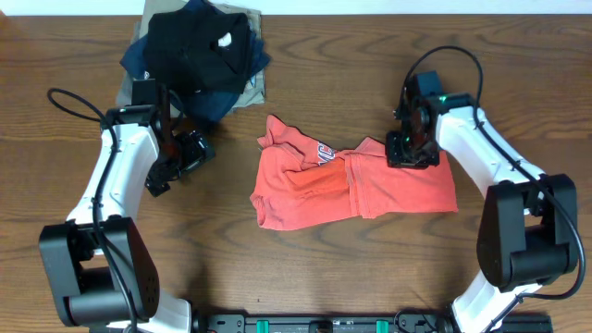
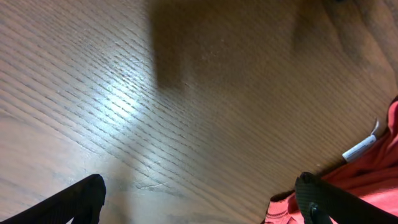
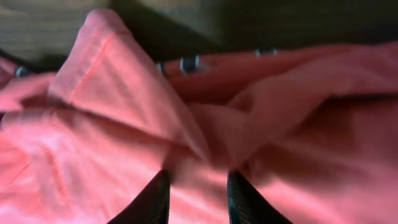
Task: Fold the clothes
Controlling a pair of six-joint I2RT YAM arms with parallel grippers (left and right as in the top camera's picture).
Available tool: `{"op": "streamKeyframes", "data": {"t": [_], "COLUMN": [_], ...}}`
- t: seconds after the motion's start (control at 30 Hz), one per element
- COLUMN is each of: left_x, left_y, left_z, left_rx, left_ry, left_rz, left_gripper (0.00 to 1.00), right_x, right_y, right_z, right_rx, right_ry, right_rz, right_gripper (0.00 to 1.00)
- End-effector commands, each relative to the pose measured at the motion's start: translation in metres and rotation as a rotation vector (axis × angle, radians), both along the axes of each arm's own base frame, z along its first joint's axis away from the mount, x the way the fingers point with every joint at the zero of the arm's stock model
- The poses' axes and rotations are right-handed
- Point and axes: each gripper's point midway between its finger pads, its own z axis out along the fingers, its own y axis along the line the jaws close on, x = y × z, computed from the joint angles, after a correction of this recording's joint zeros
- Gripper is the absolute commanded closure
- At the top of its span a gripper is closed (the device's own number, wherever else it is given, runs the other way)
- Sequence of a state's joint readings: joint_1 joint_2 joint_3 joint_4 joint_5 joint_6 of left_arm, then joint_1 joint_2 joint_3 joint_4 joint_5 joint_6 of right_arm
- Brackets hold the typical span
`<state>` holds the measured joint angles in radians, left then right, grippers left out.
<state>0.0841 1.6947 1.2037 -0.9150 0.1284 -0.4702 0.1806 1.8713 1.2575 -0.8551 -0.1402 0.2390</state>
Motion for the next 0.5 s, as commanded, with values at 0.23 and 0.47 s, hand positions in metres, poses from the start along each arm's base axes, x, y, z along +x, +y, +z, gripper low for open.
{"op": "streamKeyframes", "data": {"t": [0.23,0.47], "left_x": [-0.004,-0.003], "left_y": [0.0,0.0], "left_z": [-0.007,-0.007], "left_rx": [-0.004,-0.004], "left_ry": [0.028,0.024], "left_rz": [-0.012,-0.012], "left_gripper": [0.02,0.02], "right_x": [0.037,0.068], "right_y": [0.0,0.005], "right_z": [-0.002,0.011], "right_rx": [0.031,0.061], "right_ry": [-0.171,-0.307], "right_rz": [-0.066,-0.07], "right_gripper": [0.68,0.62]}}
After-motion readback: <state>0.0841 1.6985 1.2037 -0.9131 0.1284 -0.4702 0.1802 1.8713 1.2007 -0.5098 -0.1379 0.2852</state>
